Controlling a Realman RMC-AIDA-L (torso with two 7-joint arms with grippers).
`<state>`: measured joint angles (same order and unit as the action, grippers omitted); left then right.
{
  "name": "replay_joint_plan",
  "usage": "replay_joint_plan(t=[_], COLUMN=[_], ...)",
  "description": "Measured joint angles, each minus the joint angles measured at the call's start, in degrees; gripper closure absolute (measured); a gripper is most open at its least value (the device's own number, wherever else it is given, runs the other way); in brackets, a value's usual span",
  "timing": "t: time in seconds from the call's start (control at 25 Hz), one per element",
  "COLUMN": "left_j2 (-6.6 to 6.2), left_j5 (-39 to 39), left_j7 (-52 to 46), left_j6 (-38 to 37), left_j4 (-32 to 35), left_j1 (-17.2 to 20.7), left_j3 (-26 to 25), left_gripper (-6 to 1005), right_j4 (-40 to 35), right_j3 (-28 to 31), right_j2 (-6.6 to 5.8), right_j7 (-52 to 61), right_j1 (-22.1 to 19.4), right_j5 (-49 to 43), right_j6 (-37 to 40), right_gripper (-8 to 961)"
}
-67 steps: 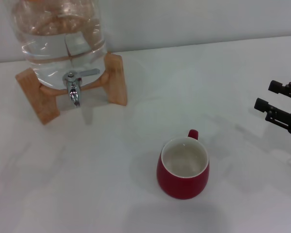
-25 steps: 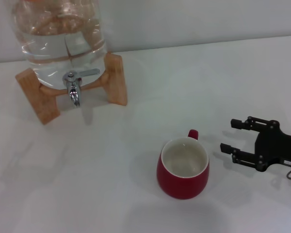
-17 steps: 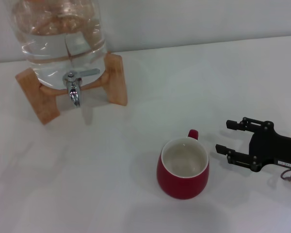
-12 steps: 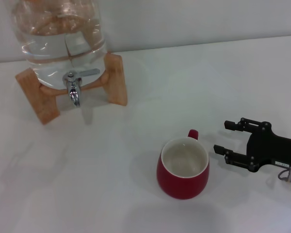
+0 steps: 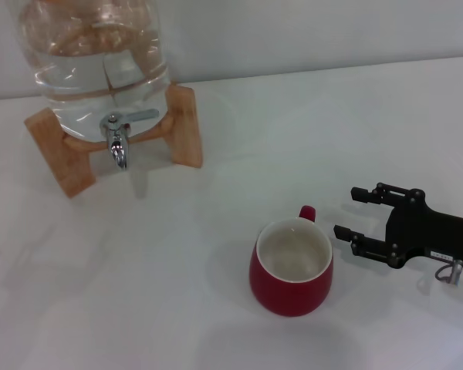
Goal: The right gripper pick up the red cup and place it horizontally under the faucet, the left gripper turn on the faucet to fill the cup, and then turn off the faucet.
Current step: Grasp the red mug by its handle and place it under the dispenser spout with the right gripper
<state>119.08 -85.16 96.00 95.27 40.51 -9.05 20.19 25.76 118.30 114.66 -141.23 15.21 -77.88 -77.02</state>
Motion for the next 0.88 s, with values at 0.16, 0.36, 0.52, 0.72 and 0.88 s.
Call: replay_joint_plan(t=[0.16,0.36,0.52,0.72,0.88], left_j2=[0.01,0.01,0.01,0.01,0.01], left_j5=[0.0,0.0,0.0,0.0,0.0], left_j7=[0.0,0.0,0.0,0.1,0.1], left_j6=[0.0,0.0,0.0,0.0,0.0], left_j4=[0.0,0.0,0.0,-0.1,-0.1], left_j1=[0.0,0.0,-0.1,-0.1,-0.1], left_j3=[-0.1,-0.1,-0.1,-0.1,-0.1], left_gripper=[195,195,195,195,194], right_j4=[-1.5,-2.7,-3.8,-4.1,-4.2], right_j3=[0.2,0.0,0.3,0.1,-0.1], right_j2=[0.02,0.28,0.30,0.30,0.33], right_j7=[0.0,0.2,0.3,-0.1,-0.2], right_j1=[0.9,2.0,2.7,2.8,2.9], right_j5=[0.1,0.2,0.2,1.0,1.4], right_j6=[0.6,2.2,2.5,3.2,3.7], right_gripper=[288,288,288,287,287])
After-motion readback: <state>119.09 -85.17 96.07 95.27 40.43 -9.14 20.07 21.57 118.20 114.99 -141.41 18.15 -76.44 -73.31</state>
